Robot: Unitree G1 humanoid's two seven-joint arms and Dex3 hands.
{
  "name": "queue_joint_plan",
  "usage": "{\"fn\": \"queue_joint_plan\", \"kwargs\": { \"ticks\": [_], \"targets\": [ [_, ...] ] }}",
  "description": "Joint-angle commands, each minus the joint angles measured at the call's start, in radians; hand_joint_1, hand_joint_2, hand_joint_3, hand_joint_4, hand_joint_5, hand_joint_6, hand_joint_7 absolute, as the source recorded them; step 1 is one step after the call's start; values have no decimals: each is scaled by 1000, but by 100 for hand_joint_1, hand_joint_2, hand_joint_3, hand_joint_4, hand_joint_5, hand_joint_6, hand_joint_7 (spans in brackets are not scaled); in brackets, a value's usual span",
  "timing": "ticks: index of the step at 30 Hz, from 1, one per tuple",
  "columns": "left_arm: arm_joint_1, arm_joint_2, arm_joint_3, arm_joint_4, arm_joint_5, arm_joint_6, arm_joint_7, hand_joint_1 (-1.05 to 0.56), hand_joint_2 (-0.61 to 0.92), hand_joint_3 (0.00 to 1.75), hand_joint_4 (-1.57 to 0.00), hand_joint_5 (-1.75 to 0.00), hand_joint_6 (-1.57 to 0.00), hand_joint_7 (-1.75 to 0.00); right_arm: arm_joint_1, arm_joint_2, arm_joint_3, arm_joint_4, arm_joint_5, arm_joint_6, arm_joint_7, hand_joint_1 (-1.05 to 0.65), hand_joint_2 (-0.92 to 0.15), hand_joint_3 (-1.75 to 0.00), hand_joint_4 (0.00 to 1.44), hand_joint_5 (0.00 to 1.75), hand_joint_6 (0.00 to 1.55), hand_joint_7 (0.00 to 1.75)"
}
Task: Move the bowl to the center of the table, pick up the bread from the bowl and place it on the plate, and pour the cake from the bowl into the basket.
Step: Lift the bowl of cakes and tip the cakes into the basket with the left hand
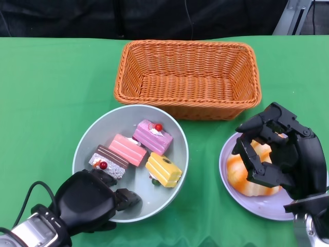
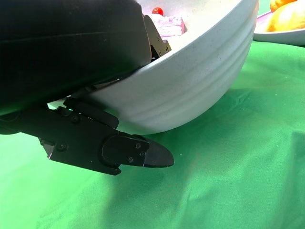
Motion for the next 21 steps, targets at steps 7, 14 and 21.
{"fn": "queue_joint_plan", "kwargs": {
  "ticks": [7, 14, 21],
  "targets": [
    [-8, 10, -19, 26, 10, 12, 22, -47, 92, 25, -87, -5, -73, -1, -10, -5, -5, 29, 0, -36, -1, 0, -51, -105, 69, 161, 63, 128],
    [-10, 8, -19, 28, -3, 8, 26, -39, 92, 31, -93, -8, -78, -2, -9, -2, -3, 25, 11, -23, 2, 1, -51, -105, 68, 162, 63, 127],
    [-14, 9, -21, 40, -20, -15, 36, -39, 92, 25, -98, -12, -85, -5, -9, -1, -2, 25, 7, -31, 2, 1, -52, -104, 68, 162, 63, 127]
  ]
}}
